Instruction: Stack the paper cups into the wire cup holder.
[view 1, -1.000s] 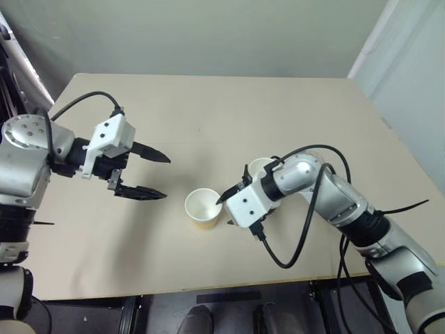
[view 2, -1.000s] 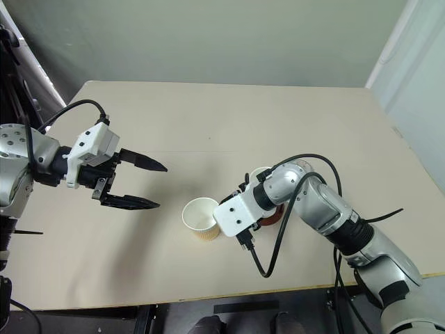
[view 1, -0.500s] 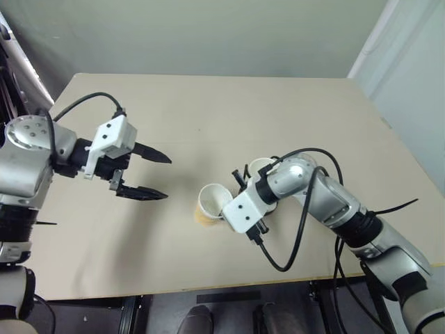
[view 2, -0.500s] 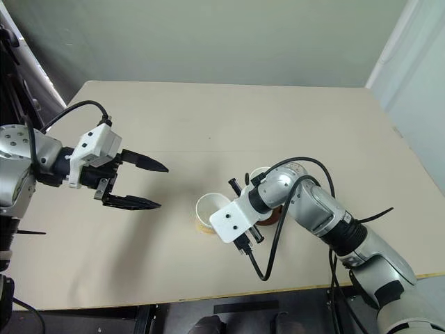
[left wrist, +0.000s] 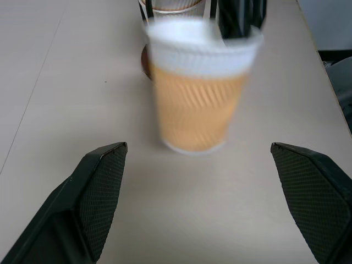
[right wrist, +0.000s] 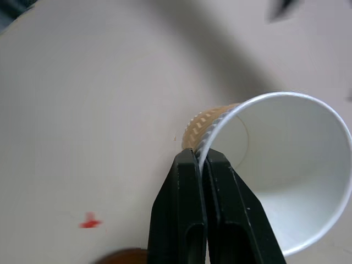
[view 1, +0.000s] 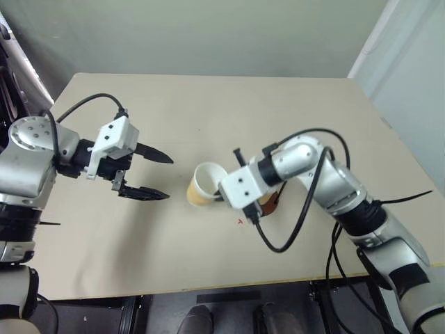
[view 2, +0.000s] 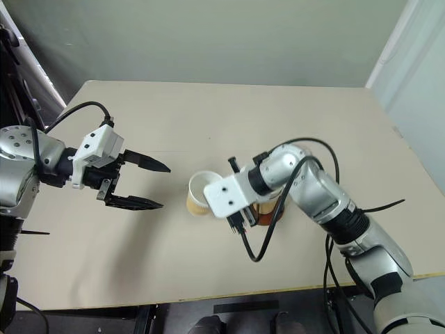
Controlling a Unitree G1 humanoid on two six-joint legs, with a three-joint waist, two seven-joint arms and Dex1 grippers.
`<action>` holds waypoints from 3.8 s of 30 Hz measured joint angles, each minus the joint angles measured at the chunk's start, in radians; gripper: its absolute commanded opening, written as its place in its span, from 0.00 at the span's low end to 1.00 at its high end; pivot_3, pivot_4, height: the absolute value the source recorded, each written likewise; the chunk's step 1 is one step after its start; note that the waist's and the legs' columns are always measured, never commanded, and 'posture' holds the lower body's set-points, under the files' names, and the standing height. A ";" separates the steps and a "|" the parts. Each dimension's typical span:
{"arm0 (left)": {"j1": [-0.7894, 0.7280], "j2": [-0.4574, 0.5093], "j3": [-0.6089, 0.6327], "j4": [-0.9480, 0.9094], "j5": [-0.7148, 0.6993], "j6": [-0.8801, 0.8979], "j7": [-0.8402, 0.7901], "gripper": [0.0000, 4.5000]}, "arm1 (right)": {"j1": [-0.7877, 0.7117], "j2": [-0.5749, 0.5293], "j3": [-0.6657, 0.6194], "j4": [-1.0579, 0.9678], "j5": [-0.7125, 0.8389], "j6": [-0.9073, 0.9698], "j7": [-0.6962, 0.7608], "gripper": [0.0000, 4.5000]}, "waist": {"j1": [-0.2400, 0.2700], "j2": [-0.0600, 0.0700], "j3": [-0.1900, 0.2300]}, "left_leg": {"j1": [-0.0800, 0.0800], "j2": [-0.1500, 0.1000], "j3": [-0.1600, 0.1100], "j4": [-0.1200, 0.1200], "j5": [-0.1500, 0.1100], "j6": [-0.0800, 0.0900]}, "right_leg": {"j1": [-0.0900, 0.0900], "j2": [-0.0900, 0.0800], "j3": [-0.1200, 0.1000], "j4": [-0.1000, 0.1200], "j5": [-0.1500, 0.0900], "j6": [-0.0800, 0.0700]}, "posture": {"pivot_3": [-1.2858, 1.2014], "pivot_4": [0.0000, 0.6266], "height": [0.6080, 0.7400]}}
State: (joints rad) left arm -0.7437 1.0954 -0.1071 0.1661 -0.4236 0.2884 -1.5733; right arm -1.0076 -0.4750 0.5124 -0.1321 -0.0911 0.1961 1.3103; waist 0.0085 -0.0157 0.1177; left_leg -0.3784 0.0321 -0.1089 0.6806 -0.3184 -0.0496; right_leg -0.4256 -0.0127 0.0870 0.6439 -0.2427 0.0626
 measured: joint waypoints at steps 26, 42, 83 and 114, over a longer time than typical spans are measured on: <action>-0.058 -0.057 -0.034 0.056 0.034 -0.027 -0.001 1.00 | -0.103 -0.343 -0.150 -0.082 0.096 0.059 0.115 0.00 | 0.002 0.000 0.000 | -0.004 0.000 -0.001 0.000 0.001 -0.002 | -0.003 -0.001 -0.001 0.001 0.000 0.000 | 0.52 0.24 1.00; -0.110 -0.087 -0.078 0.113 0.040 -0.059 -0.001 1.00 | -0.011 -0.500 -0.193 -0.182 0.132 0.062 0.180 0.00 | 0.002 0.000 0.000 | -0.004 0.000 -0.001 0.001 0.001 -0.002 | -0.002 -0.001 -0.001 0.001 0.000 0.001 | 0.52 0.24 1.00; -0.069 -0.320 0.110 0.003 -0.145 0.217 0.233 1.00 | 0.094 -0.224 -0.415 0.093 0.229 0.405 -0.244 0.68 | 0.006 0.000 0.000 | -0.003 0.000 -0.001 0.003 0.002 -0.002 | -0.001 -0.001 -0.002 0.002 0.002 0.003 | 0.52 0.24 1.00; 0.047 -0.634 0.294 -0.034 -0.011 0.158 1.051 1.00 | 0.233 0.054 -0.807 0.391 0.322 0.478 -1.072 0.68 | 0.019 0.002 -0.001 | -0.001 -0.001 0.003 0.003 0.003 -0.003 | -0.002 0.000 -0.004 0.003 0.002 0.003 | 0.52 0.24 1.00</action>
State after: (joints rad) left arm -0.6972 0.4615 0.1871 0.1320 -0.4351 0.4466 -0.5226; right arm -0.7749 -0.4211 -0.2942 0.2592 0.2308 0.6738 0.2387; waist 0.0271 -0.0142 0.1163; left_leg -0.3799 0.0315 -0.1060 0.6835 -0.3159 -0.0521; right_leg -0.4276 -0.0126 0.0834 0.6465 -0.2407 0.0659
